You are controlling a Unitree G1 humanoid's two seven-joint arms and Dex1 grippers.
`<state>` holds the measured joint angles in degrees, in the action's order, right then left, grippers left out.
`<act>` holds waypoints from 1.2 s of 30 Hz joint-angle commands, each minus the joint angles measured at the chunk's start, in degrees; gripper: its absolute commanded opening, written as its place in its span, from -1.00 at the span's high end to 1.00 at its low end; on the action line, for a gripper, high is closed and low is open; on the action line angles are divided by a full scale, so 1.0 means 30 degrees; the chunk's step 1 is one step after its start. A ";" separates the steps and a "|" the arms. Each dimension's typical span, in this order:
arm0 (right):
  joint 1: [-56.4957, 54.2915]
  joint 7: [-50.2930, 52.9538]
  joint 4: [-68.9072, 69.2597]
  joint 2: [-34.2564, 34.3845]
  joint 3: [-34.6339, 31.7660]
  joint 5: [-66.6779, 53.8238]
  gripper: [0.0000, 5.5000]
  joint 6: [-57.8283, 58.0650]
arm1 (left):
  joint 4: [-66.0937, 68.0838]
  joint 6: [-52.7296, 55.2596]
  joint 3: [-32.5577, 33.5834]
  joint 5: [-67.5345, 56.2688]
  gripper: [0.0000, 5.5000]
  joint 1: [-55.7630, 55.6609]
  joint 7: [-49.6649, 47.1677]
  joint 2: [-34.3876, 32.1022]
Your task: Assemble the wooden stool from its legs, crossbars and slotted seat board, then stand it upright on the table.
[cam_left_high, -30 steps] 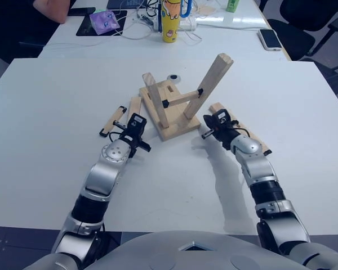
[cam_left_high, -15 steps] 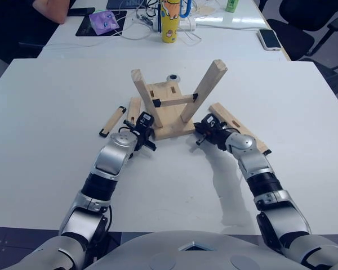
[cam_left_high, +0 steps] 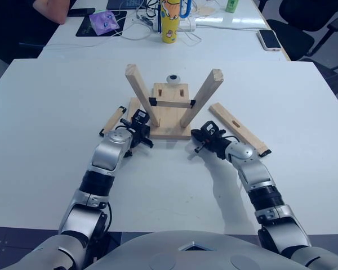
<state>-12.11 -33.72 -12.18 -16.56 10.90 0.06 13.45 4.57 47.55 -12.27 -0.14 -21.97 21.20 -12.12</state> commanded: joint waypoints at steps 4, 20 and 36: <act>0.0638 0.1161 -0.0046 0.0474 0.0570 0.0686 1.00 0.0067 | -0.1843 -0.0242 0.0129 -0.0883 1.00 0.1022 0.0371 0.0780; 0.2085 0.9077 1.2108 0.4003 -0.6043 -0.3093 1.00 0.0894 | -1.1381 -0.6424 0.5562 0.0198 1.00 0.3680 -0.7062 0.2729; -0.1143 1.0419 1.2055 0.5233 -0.5583 -0.5000 1.00 0.3665 | -1.1018 -0.5073 0.4097 0.0074 1.00 0.2258 -0.6571 0.2533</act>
<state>-13.71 -0.78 26.28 -1.19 -8.10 -13.13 22.00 -29.41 32.23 2.47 0.08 -14.21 0.23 -4.43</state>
